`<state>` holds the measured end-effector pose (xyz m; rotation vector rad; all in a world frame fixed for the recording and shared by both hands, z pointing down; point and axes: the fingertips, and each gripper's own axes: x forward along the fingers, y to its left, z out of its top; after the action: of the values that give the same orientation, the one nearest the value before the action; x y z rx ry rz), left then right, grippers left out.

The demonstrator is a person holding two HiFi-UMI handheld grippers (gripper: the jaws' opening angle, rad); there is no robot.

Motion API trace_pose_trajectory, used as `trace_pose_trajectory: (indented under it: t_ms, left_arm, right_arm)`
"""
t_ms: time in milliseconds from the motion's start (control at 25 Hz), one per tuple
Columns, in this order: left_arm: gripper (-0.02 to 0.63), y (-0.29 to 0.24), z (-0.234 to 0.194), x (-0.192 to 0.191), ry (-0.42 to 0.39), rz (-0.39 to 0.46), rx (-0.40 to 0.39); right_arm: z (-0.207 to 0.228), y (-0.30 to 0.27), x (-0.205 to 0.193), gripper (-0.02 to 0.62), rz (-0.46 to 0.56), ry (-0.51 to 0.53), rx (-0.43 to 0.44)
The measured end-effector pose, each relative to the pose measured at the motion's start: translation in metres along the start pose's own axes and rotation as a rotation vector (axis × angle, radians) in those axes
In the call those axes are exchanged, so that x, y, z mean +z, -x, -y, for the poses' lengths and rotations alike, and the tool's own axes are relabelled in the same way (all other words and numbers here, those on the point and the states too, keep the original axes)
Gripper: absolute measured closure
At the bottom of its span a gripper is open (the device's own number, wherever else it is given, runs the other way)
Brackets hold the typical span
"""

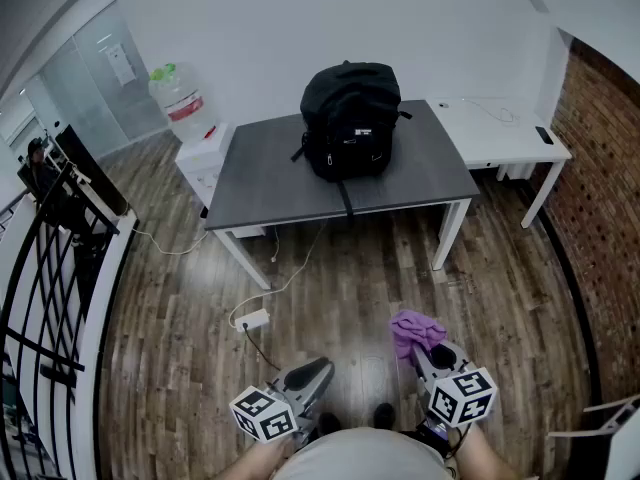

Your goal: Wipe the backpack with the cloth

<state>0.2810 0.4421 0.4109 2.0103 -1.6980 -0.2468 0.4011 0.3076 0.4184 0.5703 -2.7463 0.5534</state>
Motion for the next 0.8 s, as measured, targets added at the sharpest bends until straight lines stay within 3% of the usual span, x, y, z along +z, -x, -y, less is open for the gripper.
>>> trace_pose_trajectory:
  t_ms: [800]
  left_arm:
    - [0.549,-0.051,0.008,0.005,0.005,0.031,0.057]
  right_arm:
    - [0.056,-0.003,0.021,0.518,0.012,0.002,0.027]
